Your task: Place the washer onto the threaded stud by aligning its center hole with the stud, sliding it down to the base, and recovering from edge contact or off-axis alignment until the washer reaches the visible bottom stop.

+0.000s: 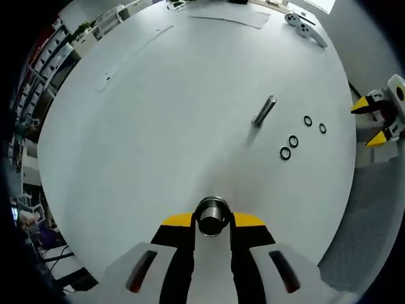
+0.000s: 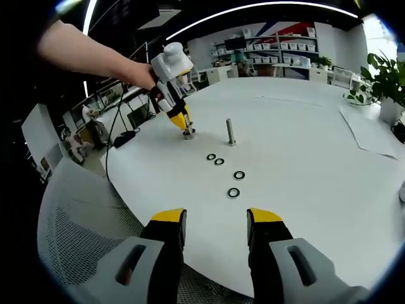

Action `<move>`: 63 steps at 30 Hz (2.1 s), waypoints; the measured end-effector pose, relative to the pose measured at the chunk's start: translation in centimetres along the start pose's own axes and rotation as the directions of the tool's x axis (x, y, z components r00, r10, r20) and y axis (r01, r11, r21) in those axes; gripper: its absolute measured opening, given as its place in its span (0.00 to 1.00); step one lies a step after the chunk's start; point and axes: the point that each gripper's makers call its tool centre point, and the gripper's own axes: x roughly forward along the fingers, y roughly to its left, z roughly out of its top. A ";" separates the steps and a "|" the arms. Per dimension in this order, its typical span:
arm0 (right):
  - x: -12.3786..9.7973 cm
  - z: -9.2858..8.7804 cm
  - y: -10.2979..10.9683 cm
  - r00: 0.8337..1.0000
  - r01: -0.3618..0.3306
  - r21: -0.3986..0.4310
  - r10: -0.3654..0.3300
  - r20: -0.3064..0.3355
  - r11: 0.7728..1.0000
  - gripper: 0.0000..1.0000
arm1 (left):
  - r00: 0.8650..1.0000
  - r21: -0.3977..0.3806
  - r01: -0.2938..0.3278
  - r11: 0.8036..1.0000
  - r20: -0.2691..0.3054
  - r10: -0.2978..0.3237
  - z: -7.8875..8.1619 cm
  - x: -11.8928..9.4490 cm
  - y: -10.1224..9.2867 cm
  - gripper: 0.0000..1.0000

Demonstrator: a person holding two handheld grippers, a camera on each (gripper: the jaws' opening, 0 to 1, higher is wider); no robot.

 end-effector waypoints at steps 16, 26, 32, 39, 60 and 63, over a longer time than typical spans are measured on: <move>0.0 0.1 0.0 1.000 0.005 0.000 -0.005 0.001 1.000 0.41 | 1.000 -0.076 -0.009 0.997 0.013 0.010 -0.5 1.3 0.3 0.21; 0.1 -0.1 0.2 1.000 -0.008 -0.008 0.008 -0.009 1.000 0.40 | 0.982 -0.179 -0.077 0.981 0.156 0.105 -1.2 -0.5 0.0 0.34; 0.1 -0.2 0.2 1.000 -0.009 -0.007 0.009 -0.013 1.000 0.40 | 0.962 -0.241 -0.082 0.967 0.234 0.140 -2.7 -2.1 -0.7 0.34; 0.2 -0.3 0.3 1.000 -0.014 -0.017 0.013 -0.023 1.000 0.40 | 0.916 -0.358 -0.045 0.933 0.358 0.182 -4.2 -4.4 -2.3 0.34; 0.3 -0.9 0.5 0.998 -0.023 -0.026 0.021 -0.056 0.999 0.40 | 0.810 -0.546 0.083 0.834 0.524 0.262 -10.0 -7.2 -10.1 0.36; 0.3 -1.0 0.5 0.998 -0.022 -0.027 0.021 -0.063 0.999 0.40 | 0.786 -0.567 0.102 0.818 0.550 0.283 -10.8 -7.7 -10.6 0.36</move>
